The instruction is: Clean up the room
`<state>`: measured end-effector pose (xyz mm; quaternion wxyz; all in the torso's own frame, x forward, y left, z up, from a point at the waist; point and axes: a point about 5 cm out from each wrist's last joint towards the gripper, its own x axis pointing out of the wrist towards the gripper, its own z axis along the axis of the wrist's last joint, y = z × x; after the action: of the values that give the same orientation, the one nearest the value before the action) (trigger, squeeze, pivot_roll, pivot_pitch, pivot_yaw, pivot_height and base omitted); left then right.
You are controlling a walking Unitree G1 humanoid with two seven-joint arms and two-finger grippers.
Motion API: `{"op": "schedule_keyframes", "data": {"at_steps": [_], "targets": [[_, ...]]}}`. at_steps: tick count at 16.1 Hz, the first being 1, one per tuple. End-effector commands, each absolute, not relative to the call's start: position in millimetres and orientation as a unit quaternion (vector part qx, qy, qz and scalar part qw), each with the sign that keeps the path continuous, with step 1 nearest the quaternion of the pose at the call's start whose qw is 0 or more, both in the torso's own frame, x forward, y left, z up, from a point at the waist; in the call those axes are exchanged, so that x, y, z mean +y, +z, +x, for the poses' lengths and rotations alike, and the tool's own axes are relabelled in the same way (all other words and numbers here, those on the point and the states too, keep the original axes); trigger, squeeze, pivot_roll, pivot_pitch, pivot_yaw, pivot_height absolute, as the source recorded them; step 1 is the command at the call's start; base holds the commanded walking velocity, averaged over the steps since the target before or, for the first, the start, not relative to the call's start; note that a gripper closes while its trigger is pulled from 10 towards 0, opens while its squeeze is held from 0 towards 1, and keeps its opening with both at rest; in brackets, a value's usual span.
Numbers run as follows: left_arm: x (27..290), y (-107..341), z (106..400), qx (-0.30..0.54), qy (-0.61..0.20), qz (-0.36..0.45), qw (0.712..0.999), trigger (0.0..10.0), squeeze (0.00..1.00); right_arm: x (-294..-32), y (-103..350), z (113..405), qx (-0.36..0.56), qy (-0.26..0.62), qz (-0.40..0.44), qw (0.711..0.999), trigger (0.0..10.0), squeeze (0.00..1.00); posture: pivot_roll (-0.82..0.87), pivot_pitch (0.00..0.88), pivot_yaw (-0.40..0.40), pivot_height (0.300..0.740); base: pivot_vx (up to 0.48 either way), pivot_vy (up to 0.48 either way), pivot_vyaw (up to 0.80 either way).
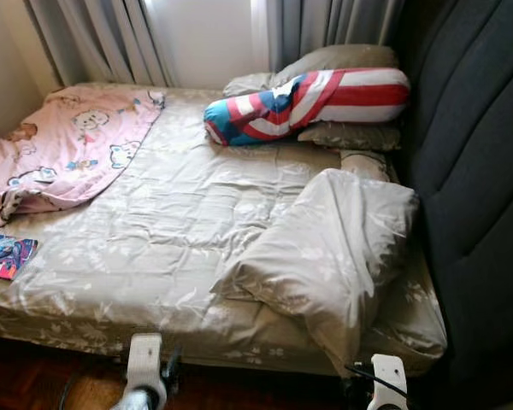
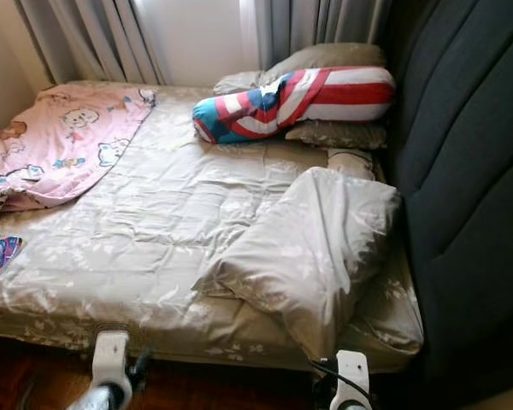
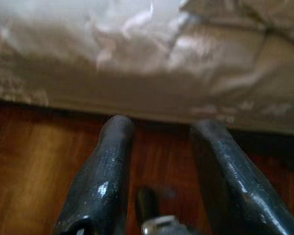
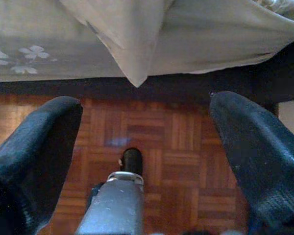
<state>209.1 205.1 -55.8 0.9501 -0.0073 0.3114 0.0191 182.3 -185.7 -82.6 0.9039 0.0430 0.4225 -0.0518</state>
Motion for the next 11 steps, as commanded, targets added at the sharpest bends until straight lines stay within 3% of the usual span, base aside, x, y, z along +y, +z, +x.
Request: {"op": "schedule_keyframes", "data": {"at_steps": [1, 3, 10, 11], "targets": [[208, -67, 195, 0.358, 0.026, 0.002, 0.933, 10.0, 0.0, -186, -83, 181, 0.425, -0.057, 0.047, 0.902, 10.0, 0.0, 0.0, 0.023, -0.019, 0.74, 0.0, 0.0, 0.0], [207, -71, 189, 0.37, 0.026, 0.003, 0.929, 10.0, 0.0, -186, -80, 186, 0.408, -0.059, 0.045, 0.91, 10.0, 0.0, 0.0, 0.031, -0.019, 0.74, 0.0, 0.0, 0.0], [212, -78, 173, 0.382, 0.032, -0.007, 0.924, 10.0, 0.0, -196, -2, 278, 0.157, -0.059, 0.037, 0.985, 10.0, 0.0, -0.01, 0.038, -0.027, 0.74, 0.0, 0.0, 0.0], [213, -78, 173, 0.381, 0.036, -0.008, 0.924, 10.0, 0.0, -196, 3, 281, 0.14, -0.058, 0.035, 0.988, 10.0, 0.0, -0.01, 0.036, -0.031, 0.74, 0.0, 0.0, 0.0]]}}
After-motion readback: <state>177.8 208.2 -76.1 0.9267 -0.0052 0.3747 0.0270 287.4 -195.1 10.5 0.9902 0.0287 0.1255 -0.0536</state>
